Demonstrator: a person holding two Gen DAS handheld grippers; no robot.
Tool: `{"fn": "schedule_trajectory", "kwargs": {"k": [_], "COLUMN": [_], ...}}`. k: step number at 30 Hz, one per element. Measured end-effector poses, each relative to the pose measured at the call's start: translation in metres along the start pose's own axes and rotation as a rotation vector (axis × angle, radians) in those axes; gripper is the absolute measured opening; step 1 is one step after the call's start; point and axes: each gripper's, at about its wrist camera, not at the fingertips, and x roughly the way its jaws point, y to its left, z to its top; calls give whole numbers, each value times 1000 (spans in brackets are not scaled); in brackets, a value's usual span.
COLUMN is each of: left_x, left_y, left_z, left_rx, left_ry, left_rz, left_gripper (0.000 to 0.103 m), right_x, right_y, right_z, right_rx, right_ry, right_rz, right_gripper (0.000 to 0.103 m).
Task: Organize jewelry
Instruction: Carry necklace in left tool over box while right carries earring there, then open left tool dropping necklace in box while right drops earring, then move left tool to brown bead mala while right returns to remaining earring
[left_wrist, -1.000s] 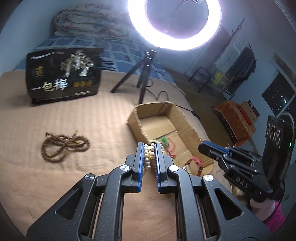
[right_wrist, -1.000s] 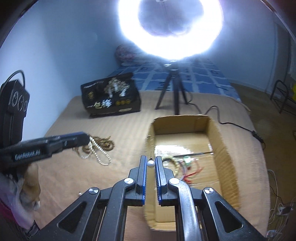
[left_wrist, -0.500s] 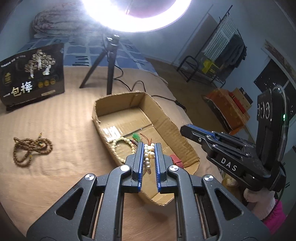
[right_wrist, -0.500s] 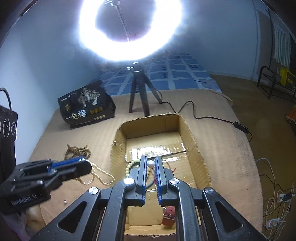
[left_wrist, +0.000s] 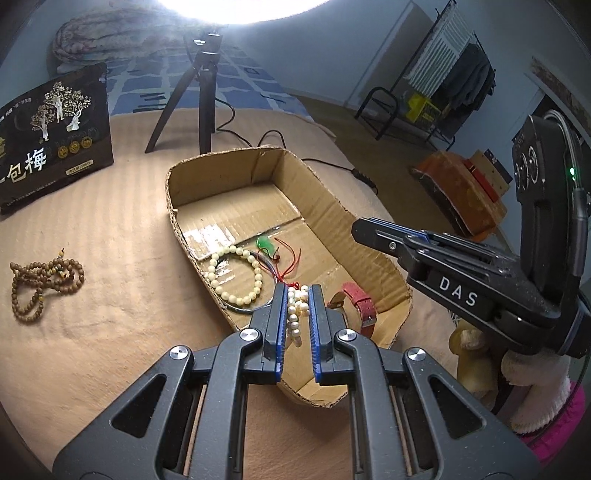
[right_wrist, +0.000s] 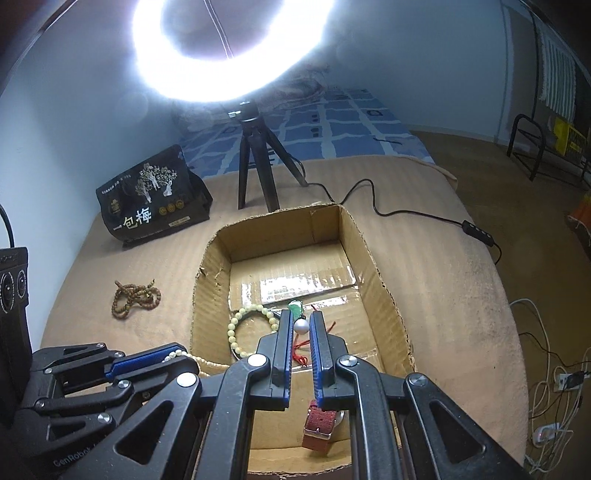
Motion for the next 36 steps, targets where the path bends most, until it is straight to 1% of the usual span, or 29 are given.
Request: {"fn": "schedule_trajectory", "kwargs": {"k": [2,3,4,5,8,9,10,11,12,13,14,15,16,20,24,29,32,35,36], "left_x": [2,2,3,3,3,4,5,6,7,6,5,5,5,2,-3,-14,-24,-36,-39], "left_y": [0,-1,-1,-1,-2,-2,-3,-4,-4,-5,-6,-6,-5,-1,3,15,25,39,42], "left_z": [0,-1,-1,-1,-1,0,-1,-1,-2,-3,-3,-4,-5,-5,-6,-9,-11,-13,-14], "left_rx": [2,4,5,6,14,19,27,32,41,46,51,56,56,51,47,40,37,28,26], "left_ry": [4,7,10,11,11,16,23,28,29,24,17,16,19,21,14,8,-10,-22,-22], "left_rz": [2,5,6,7,13,17,22,27,33,40,48,54,53,60,71,77,100,128,133], "left_gripper": [9,9,9,9,9,9,10,18,32,38,41,41,41,41,41,41,41,41,43], "right_x": [0,0,0,-1,-2,-2,-2,-3,-3,-4,-5,-6,-7,-9,-12,-16,-18,-18,-18], "right_y": [-1,-1,0,0,0,-1,-1,-1,-1,0,0,0,0,0,2,9,17,23,26], "right_z": [0,0,0,0,1,1,1,1,1,2,2,2,3,4,4,5,6,5,5], "right_rx": [3,2,2,4,10,12,14,16,18,20,23,25,27,38,41,44,35,27,25], "right_ry": [1,2,-1,-6,-9,-11,-12,-14,-17,-22,-30,-35,-39,-53,-62,-81,-89,-87,-86], "right_rz": [2,0,-3,-6,0,-1,-6,-11,-15,-20,-24,-26,-28,-31,-31,-19,-4,9,14], "right_gripper": [8,10,13,21,25,31,34,41,50,53,59,62,63,72,77,82,85,86,86]}}
